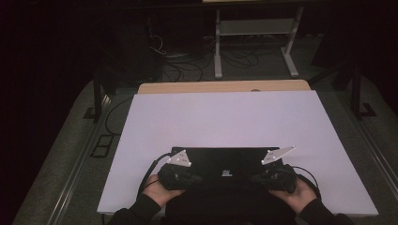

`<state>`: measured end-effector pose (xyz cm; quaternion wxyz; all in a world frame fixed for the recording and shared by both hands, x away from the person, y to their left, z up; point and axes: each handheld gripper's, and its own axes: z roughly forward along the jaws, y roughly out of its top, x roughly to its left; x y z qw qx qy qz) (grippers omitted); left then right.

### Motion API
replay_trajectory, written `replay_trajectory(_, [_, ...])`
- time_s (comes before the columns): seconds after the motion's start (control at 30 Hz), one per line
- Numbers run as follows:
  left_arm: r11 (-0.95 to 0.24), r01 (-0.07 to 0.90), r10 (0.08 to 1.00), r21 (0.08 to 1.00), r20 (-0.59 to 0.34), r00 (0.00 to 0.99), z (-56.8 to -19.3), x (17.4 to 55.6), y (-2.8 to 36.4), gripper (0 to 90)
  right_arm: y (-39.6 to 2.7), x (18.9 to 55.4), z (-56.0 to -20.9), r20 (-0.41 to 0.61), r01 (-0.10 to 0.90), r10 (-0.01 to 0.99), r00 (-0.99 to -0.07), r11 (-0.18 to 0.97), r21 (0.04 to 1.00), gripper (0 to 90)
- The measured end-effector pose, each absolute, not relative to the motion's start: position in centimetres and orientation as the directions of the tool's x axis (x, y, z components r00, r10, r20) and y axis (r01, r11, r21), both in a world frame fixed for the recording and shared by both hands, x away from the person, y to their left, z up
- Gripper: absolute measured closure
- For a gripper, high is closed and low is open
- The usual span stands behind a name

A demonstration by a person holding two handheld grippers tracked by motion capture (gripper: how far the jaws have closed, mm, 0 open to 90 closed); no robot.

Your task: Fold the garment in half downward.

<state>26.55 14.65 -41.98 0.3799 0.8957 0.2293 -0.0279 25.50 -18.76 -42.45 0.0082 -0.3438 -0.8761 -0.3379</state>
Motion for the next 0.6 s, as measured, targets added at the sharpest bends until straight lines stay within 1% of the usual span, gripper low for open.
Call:
replay_trajectory(0.2, [-0.608, 0.459, 0.398, 0.648, -0.252, 0.882, -42.2, 26.1, 14.7, 86.1, -18.5, 24.9, -42.7, 0.252, 0.612, 0.591, -0.766, 0.552, 0.567, 83.0])
replay_trajectory(0.6, [-0.622, 0.475, 0.398, 0.623, -0.272, 0.876, -42.4, 25.4, 14.7, 85.6, -18.7, 24.0, -42.4, 0.268, 0.621, 0.589, -0.763, 0.55, 0.558, 82.7])
